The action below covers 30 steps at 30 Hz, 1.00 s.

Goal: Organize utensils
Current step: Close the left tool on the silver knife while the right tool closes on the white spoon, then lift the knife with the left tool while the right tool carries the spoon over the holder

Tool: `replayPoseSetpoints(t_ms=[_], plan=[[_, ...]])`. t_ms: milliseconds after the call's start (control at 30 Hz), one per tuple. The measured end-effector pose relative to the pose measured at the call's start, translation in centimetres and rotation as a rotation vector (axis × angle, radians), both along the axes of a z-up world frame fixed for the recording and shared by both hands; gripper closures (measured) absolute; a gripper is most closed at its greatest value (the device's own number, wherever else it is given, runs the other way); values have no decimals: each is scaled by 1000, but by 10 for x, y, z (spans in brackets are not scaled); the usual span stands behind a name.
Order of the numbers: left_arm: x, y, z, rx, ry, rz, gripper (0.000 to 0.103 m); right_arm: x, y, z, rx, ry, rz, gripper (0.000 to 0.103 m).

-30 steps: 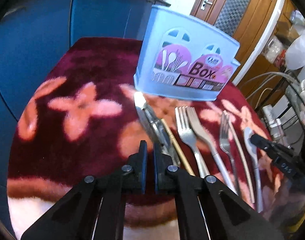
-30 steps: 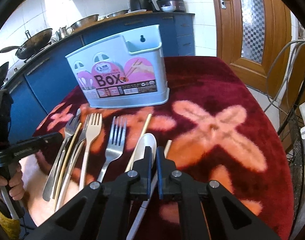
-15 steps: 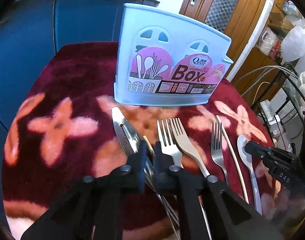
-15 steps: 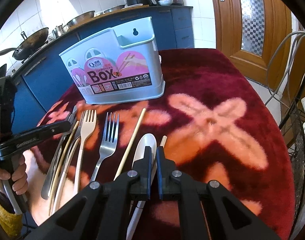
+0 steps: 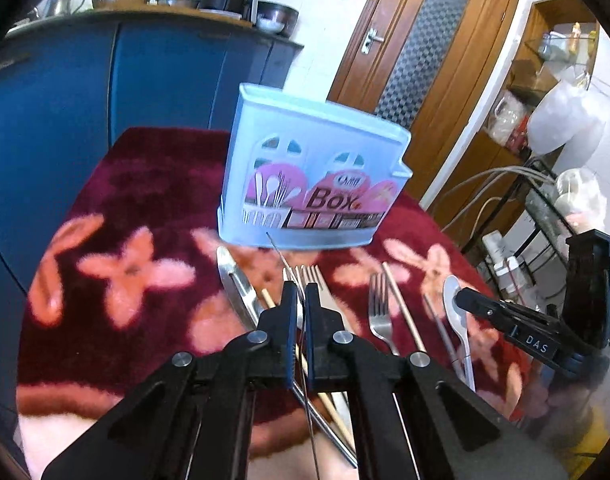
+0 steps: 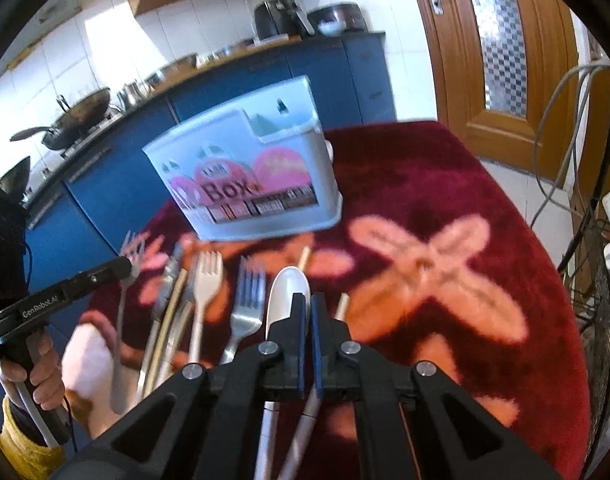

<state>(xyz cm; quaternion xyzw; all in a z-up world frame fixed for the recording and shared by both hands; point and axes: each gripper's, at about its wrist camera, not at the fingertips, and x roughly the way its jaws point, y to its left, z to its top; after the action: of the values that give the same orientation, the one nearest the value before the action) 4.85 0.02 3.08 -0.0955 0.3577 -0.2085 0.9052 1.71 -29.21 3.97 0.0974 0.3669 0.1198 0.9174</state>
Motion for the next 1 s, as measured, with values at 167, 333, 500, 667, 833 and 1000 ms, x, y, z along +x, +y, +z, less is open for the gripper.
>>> replayPoseSetpoints(t_ms=[167, 333, 500, 667, 833, 1000], plan=[[-5, 4, 16, -23, -45, 16, 103, -10, 7, 24, 6, -103, -9, 100], [-12, 7, 35, -59, -104, 21, 103, -16, 8, 47, 18, -196, -37, 100], [-14, 10, 59, -80, -175, 39, 103, -15, 5, 67, 28, -275, -66, 100], [-7, 14, 83, -108, -227, 49, 103, -7, 3, 87, 31, -326, -78, 100], [6, 17, 107, -109, -268, 69, 103, 5, 2, 105, 8, -372, -95, 100], [24, 22, 139, -104, -320, 95, 103, 22, 1, 117, 3, -395, -105, 100]])
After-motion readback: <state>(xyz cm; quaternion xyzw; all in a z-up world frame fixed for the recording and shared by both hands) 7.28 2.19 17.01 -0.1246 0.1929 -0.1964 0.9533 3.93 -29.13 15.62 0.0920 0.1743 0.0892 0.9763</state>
